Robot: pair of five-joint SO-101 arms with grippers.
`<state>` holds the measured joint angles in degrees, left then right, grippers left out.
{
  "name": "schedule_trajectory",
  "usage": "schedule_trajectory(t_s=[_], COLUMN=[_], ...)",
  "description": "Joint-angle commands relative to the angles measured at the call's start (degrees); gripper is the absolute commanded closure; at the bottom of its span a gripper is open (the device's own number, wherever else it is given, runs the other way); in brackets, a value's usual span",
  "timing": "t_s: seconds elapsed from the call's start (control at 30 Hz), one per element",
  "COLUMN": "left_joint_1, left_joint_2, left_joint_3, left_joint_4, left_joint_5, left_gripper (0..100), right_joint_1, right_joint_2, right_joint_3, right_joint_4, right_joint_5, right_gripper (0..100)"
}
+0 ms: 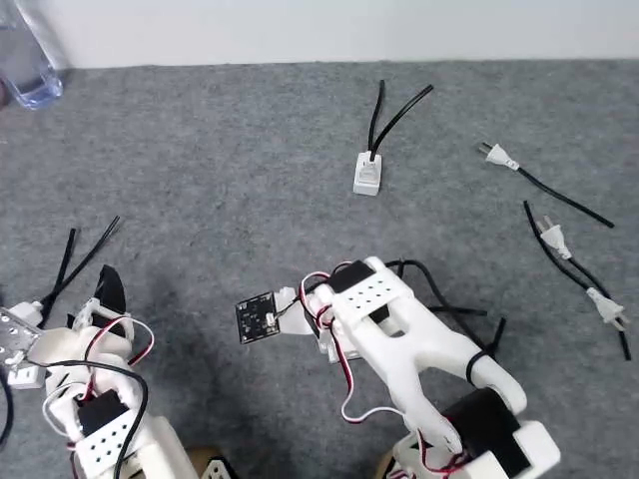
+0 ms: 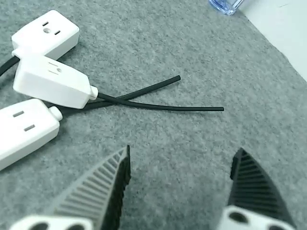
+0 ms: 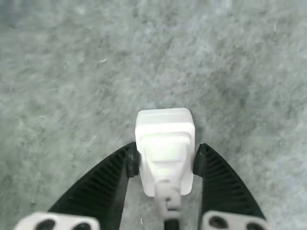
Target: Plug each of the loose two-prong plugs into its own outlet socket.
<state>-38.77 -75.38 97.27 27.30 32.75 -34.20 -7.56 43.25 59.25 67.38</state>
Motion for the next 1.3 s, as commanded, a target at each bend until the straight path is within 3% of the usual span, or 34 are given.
schedule_trajectory(t_s=[0.0, 0.1, 0.2, 0.27, 0.4, 0.53, 0.7, 0.83, 0.93, 1.07, 1.27], left_joint_1=[-0.4, -0.4, -0.4, -0.4, -0.3, -0.3, -0.3, -0.3, -0.3, -0.3, -0.3], left_joint_2=[-0.5, -0.5, -0.5, -0.5, -0.5, -0.5, -0.5, -0.5, -0.5, -0.5, -0.5], left_joint_3=[-0.5, -0.5, -0.5, -0.5, -0.5, -0.5, -0.5, -0.5, -0.5, -0.5, -0.5], left_joint_4=[-0.4, -0.4, -0.4, -0.4, -0.4, -0.4, -0.4, -0.4, -0.4, -0.4, -0.4], left_joint_5=[0.6, 0.6, 0.6, 0.6, 0.6, 0.6, 0.6, 0.6, 0.6, 0.6, 0.6], left_gripper=[68, 68, 68, 68, 68, 68, 68, 68, 68, 68, 68], right_joint_1=[-0.2, -0.2, -0.1, 0.3, 2.2, 3.6, 4.1, 8.6, 13.0, 16.7, 18.8], right_joint_2=[-1.8, -1.8, -1.9, -2.3, -2.5, -2.5, -2.5, -2.0, -1.9, 1.5, 18.9], right_joint_3=[1.5, 3.6, 3.8, 3.8, 0.7, -6.1, -13.8, -20.5, -25.5, -32.6, -53.9], right_joint_4=[-4.9, -8.7, -9.6, -9.9, -8.1, -4.9, -6.6, -8.7, -7.5, -4.1, 5.8], right_joint_5=[-0.4, -0.2, 2.5, 2.2, -0.4, -7.9, -24.8, -39.1, -45.9, -48.0, -48.3], right_gripper=[81.8, 83.9, 99.8, 96.3, 98.8, 99.0, 99.0, 99.1, 99.1, 99.1, 99.1])
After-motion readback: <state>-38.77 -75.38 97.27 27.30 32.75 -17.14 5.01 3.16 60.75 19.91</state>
